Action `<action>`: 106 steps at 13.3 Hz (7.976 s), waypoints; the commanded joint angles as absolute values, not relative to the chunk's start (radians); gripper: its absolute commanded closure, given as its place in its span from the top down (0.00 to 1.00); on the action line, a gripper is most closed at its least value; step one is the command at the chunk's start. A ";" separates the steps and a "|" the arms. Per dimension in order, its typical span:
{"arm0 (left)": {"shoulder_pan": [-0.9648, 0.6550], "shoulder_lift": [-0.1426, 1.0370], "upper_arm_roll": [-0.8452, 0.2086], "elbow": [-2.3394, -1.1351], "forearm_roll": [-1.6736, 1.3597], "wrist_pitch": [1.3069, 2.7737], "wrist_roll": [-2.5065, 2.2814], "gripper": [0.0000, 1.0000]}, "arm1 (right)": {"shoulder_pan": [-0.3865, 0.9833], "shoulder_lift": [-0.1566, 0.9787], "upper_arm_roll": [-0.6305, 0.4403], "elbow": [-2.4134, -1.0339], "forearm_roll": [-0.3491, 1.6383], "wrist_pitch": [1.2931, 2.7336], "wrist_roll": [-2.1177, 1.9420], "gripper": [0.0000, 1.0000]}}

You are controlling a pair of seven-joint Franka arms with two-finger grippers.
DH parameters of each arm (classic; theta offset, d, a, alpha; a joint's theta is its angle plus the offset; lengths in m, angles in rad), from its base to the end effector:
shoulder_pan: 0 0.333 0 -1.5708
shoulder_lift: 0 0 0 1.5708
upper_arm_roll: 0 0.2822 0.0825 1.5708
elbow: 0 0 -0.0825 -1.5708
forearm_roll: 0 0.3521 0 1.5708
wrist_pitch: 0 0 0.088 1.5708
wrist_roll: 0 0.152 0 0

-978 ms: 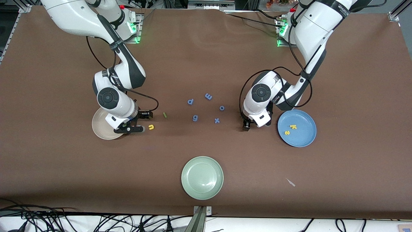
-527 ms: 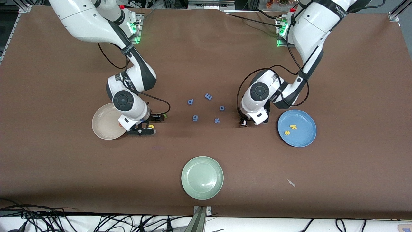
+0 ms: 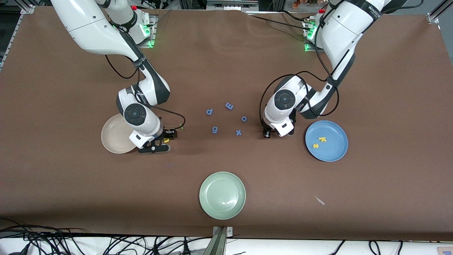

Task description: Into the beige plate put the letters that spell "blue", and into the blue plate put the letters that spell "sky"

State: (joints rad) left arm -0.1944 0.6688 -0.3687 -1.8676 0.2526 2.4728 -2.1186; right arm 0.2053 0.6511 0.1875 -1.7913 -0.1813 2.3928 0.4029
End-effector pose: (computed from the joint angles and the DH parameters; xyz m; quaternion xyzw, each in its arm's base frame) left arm 0.5054 -0.3148 0.1275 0.7555 0.6542 -0.0351 0.0059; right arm 0.5658 0.2255 0.1409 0.9989 0.0447 -0.0140 0.0097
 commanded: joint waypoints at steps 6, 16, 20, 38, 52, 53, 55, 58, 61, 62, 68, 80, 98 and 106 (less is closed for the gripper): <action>-0.187 0.644 -0.368 -1.894 0.235 2.464 -2.112 0.21 | 0.199 0.690 0.195 -1.787 -0.202 2.447 0.388 0.53; -0.189 0.627 -0.368 -1.888 0.245 2.461 -2.109 0.22 | 0.177 0.548 0.189 -1.793 -0.183 2.239 0.235 0.19; -0.187 0.604 -0.368 -1.862 0.282 2.352 -1.994 0.61 | 0.118 0.437 0.166 -1.869 -0.183 2.146 0.051 0.19; -0.176 0.615 -0.361 -1.851 0.279 2.287 -1.164 0.57 | 0.169 0.529 0.324 -1.913 -0.189 2.390 0.569 0.75; -0.161 0.649 -0.359 -1.867 0.319 2.353 -1.206 0.02 | 0.193 0.597 0.325 -1.974 -0.221 2.517 0.568 0.38; -0.161 0.641 -0.359 -1.865 0.319 2.349 -1.204 0.02 | 0.193 0.597 0.325 -1.974 -0.221 2.517 0.566 0.34; -0.152 0.621 -0.359 -1.862 0.319 2.344 -1.200 0.02 | 0.193 0.594 0.325 -1.976 -0.221 2.516 0.561 0.24; -0.126 0.572 -0.359 -1.850 0.321 2.319 -1.187 0.02 | 0.192 0.569 0.319 -1.974 -0.219 2.508 0.519 0.12; -0.042 0.522 -0.359 -1.850 0.321 2.267 -1.010 0.02 | 0.181 0.500 0.275 -1.967 -0.210 2.410 0.407 0.10; -0.010 0.514 -0.359 -1.848 0.321 2.255 -0.936 0.02 | 0.169 0.471 0.256 -1.968 -0.206 2.378 0.341 0.10; 0.106 0.529 -0.342 -1.859 0.327 2.253 -0.681 0.63 | 0.115 0.309 0.114 -1.977 -0.202 2.106 -0.036 0.11; 0.089 0.505 -0.374 -1.392 0.307 1.749 -0.396 1.00 | 0.109 0.186 0.034 -1.787 0.000 1.809 -0.144 1.00; -0.005 -0.021 -0.095 -1.717 0.054 1.709 -0.012 1.00 | 0.089 0.092 0.032 -1.632 -0.017 1.582 -0.087 1.00; 0.009 -0.005 -0.094 -1.690 0.049 1.686 -0.003 1.00 | 0.104 0.124 -0.032 -1.579 -0.012 1.559 -0.103 1.00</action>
State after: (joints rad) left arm -0.0023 -0.0107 -0.0810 -1.7053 0.0296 1.6958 -0.0143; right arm 0.0984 0.1099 -0.0271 -1.6289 -0.0150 1.5943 -0.0949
